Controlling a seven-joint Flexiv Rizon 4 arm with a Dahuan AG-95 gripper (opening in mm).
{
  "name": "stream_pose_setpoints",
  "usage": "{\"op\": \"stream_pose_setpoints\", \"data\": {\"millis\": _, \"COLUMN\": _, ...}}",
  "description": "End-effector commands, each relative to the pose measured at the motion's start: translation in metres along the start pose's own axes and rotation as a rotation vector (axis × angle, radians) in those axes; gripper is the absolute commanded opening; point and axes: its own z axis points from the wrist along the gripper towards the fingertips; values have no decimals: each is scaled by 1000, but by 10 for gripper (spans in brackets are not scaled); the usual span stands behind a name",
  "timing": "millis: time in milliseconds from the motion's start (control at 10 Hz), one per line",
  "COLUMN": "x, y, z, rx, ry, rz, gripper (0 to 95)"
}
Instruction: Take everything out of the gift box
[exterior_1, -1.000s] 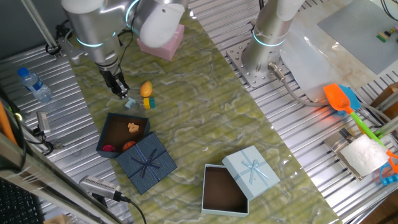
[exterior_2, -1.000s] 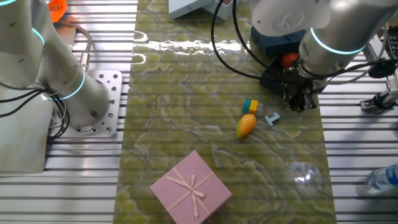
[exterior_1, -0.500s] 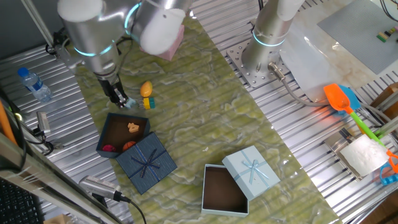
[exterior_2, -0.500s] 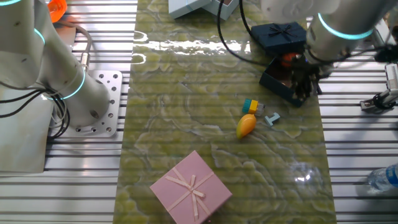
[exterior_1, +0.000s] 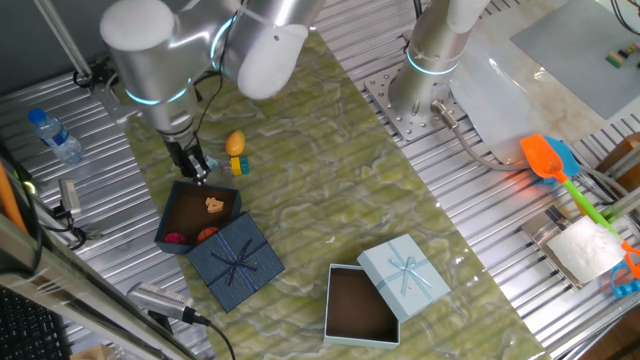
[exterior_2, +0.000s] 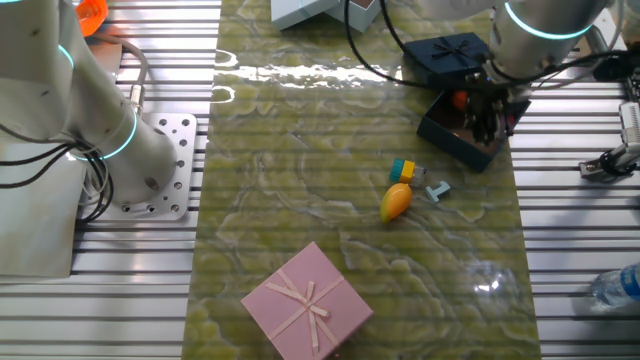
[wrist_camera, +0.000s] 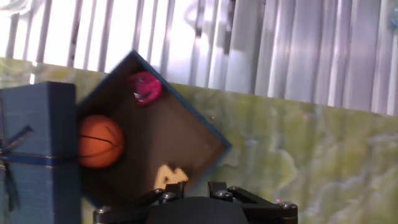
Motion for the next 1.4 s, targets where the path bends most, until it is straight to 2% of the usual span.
{"op": "stream_pose_setpoints", "data": {"millis": 100, "x": 0, "y": 11, "z": 6, "rx": 0, "ry": -17, "rz": 22, "gripper": 190}}
{"op": "stream_pose_setpoints", "data": {"millis": 400, "x": -6, "y": 23, "z": 15, "rx": -7, "ry": -64, "rz": 23, "gripper": 190}}
{"op": "stream_pose_setpoints", "data": {"millis": 700, "x": -12, "y": 36, "z": 23, "rx": -3, "ry": -57, "rz": -41, "gripper": 190}}
{"op": "stream_pose_setpoints", "data": {"millis": 800, "x": -14, "y": 41, "z": 28, "rx": 1, "ry": -58, "rz": -69, "gripper": 380}}
{"op": "stream_pose_setpoints", "data": {"millis": 1000, "x": -20, "y": 40, "z": 38, "rx": 5, "ry": -65, "rz": -150, "gripper": 380}}
{"op": "stream_pose_setpoints", "data": {"millis": 1100, "x": -22, "y": 37, "z": 43, "rx": 10, "ry": -64, "rz": -172, "gripper": 570}}
{"op": "stream_pose_setpoints", "data": {"millis": 1200, "x": -24, "y": 34, "z": 48, "rx": 11, "ry": -64, "rz": -198, "gripper": 570}}
{"op": "stream_pose_setpoints", "data": {"millis": 1400, "x": -24, "y": 30, "z": 57, "rx": 15, "ry": -77, "rz": -313, "gripper": 570}}
